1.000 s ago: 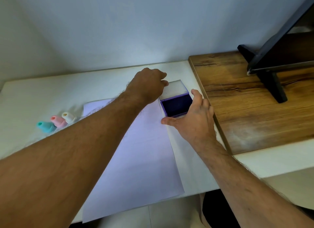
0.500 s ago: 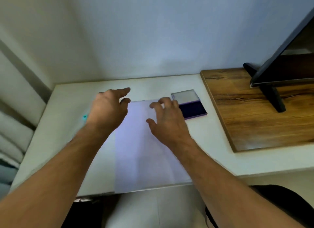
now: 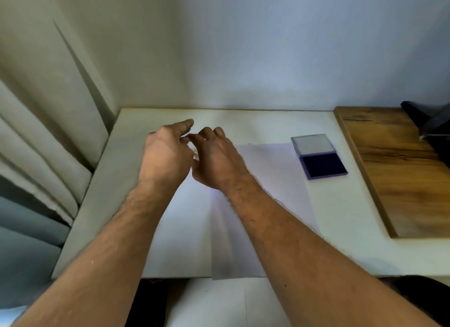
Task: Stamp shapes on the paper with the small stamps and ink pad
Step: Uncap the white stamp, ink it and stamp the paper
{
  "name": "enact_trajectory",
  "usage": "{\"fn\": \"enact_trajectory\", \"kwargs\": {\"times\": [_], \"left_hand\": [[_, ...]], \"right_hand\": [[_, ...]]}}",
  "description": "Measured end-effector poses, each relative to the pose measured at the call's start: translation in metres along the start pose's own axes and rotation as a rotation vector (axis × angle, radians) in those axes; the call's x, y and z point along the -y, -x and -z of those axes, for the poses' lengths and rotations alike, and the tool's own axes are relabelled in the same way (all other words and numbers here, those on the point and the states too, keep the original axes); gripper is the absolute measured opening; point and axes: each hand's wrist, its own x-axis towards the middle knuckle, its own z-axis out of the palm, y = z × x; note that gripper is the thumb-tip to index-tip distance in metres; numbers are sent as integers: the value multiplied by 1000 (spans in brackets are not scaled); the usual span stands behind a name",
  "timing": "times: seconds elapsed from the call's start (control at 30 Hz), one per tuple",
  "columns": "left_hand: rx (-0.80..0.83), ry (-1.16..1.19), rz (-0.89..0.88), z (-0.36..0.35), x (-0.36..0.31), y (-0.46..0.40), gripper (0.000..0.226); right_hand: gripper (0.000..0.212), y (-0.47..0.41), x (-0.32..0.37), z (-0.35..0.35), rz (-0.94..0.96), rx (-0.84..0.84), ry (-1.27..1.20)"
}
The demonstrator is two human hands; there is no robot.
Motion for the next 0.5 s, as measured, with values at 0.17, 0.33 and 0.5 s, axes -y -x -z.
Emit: {"fn": "enact_trajectory", "kwargs": {"times": [0.17,0.33,0.5], "left_hand": [[-31,86,16,0,2,-21,53],[-48,116,42,2,5,-25,54],[-13,153,33,2,0,-15,58]], "right_hand": [[37,-6,3,-1,-33,-15,27],[24,-9,3,2,-151,41,-11],[33,5,-18,10,-270,43,-103]]}}
